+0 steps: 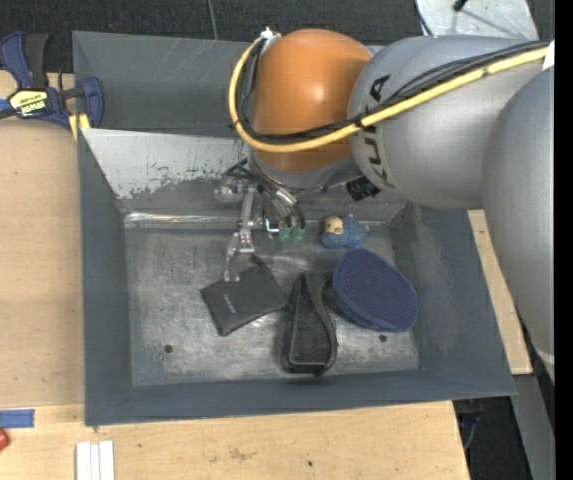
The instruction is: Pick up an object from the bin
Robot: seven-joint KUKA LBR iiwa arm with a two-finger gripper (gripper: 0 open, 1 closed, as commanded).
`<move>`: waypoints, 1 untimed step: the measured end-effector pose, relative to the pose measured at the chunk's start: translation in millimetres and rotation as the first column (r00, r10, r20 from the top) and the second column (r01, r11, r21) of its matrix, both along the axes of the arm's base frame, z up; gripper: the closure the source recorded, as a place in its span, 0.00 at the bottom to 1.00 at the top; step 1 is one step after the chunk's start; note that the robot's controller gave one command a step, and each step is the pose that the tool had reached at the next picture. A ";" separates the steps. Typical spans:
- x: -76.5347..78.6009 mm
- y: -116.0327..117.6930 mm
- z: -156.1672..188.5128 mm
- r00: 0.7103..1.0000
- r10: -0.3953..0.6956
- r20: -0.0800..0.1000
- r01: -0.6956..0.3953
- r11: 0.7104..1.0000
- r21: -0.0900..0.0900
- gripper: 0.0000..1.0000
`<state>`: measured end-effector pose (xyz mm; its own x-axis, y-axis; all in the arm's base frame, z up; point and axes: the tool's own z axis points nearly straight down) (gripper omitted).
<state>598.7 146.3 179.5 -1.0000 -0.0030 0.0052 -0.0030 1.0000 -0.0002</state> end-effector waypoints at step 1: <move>-29.6 -35.5 -107.2 0.995 0.094 0.016 -0.094 0.996 0.003 0.00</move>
Offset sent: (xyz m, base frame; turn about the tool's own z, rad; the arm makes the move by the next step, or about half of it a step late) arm -0.0325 -0.0357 -0.1095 -0.0969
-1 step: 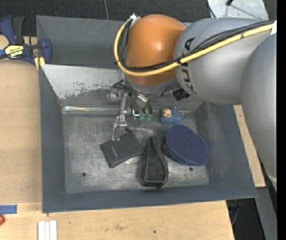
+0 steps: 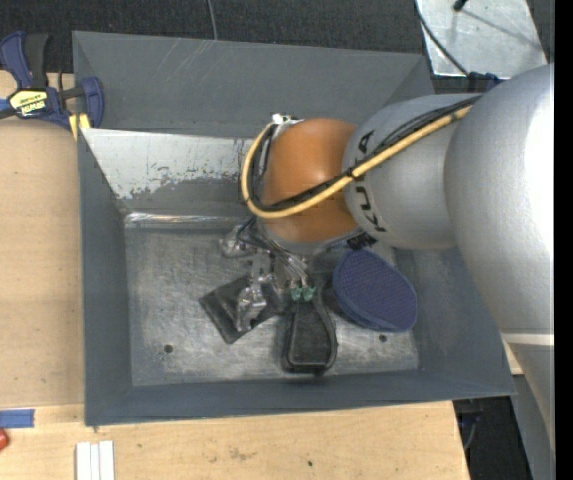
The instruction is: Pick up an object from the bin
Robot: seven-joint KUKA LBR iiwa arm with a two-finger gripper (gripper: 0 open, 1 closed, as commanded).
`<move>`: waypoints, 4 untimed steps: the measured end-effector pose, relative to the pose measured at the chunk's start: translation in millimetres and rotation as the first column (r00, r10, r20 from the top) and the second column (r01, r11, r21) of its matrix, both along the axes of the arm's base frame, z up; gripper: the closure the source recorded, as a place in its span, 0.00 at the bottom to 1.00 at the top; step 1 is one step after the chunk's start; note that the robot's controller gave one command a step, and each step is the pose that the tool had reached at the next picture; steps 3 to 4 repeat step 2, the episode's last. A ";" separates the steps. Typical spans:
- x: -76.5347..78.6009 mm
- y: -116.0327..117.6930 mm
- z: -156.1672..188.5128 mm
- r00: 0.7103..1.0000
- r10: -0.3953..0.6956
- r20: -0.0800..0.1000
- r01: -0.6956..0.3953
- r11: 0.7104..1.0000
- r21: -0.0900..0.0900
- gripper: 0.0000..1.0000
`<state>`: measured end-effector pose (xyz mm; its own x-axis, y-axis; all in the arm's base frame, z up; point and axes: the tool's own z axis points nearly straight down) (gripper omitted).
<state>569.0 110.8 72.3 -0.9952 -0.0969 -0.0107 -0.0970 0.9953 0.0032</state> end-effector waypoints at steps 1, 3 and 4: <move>4.6 1.0 5.4 1.000 0.000 0.015 0.000 1.000 0.002 1.00; 6.9 2.4 141.9 0.999 0.037 0.001 -0.037 0.999 -0.003 1.00; 6.9 2.4 141.9 0.999 0.037 0.001 -0.037 0.999 -0.003 1.00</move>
Offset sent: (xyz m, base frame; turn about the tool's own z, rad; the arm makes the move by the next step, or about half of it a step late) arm 0.0000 0.0000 0.0000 0.0000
